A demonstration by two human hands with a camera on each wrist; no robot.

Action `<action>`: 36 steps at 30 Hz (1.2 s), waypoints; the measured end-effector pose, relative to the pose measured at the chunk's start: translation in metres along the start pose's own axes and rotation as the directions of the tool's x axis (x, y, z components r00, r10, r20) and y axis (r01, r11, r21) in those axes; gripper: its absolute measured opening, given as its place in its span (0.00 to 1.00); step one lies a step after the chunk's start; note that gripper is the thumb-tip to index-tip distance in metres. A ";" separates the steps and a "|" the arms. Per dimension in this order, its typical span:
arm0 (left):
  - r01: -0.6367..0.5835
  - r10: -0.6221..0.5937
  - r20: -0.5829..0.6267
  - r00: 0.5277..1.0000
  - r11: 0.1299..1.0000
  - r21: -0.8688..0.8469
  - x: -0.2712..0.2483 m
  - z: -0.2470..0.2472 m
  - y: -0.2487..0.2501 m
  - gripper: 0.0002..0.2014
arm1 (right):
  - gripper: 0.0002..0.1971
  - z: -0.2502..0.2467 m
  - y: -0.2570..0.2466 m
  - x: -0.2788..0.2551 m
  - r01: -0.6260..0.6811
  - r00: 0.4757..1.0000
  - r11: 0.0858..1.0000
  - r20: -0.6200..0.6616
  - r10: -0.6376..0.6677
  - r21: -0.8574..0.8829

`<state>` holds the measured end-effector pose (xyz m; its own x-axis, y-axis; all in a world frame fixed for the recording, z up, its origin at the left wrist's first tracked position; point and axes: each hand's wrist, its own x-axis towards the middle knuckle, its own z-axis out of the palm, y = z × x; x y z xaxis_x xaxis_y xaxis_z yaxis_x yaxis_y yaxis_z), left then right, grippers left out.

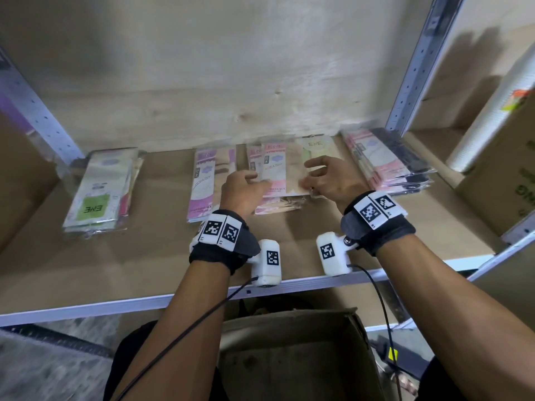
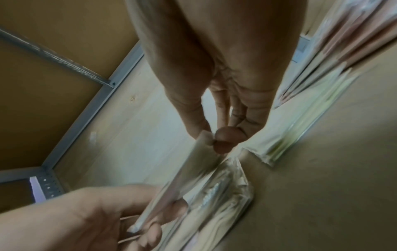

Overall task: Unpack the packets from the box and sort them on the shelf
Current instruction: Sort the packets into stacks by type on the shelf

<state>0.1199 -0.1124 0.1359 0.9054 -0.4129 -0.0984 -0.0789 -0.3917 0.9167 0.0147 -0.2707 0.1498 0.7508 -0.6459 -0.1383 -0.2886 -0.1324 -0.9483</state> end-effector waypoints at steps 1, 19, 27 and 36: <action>-0.015 0.015 -0.004 1.000 0.999 0.034 -0.001 0.000 -0.001 0.24 | 0.21 0.001 0.001 0.002 0.005 1.000 0.999 -0.007 -0.005 -0.035; -0.142 0.171 -0.065 0.983 0.938 0.317 -0.012 -0.010 0.004 0.14 | 0.19 0.005 -0.002 0.002 0.139 0.990 0.941 0.052 -0.129 -0.307; -0.148 0.184 -0.070 0.980 0.922 0.358 -0.012 -0.010 0.004 0.12 | 0.24 0.005 0.000 0.004 0.154 0.985 0.946 0.120 -0.124 -0.285; -0.137 0.178 -0.076 0.981 0.917 0.375 -0.009 -0.011 0.002 0.12 | 0.22 0.007 0.001 0.006 0.148 0.986 0.935 0.119 -0.116 -0.322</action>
<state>0.1158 -0.1006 0.1432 0.9061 -0.4120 0.0962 -0.3530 -0.6109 0.7087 0.0236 -0.2691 0.1462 0.8444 -0.5322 -0.0609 -0.3497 -0.4616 -0.8153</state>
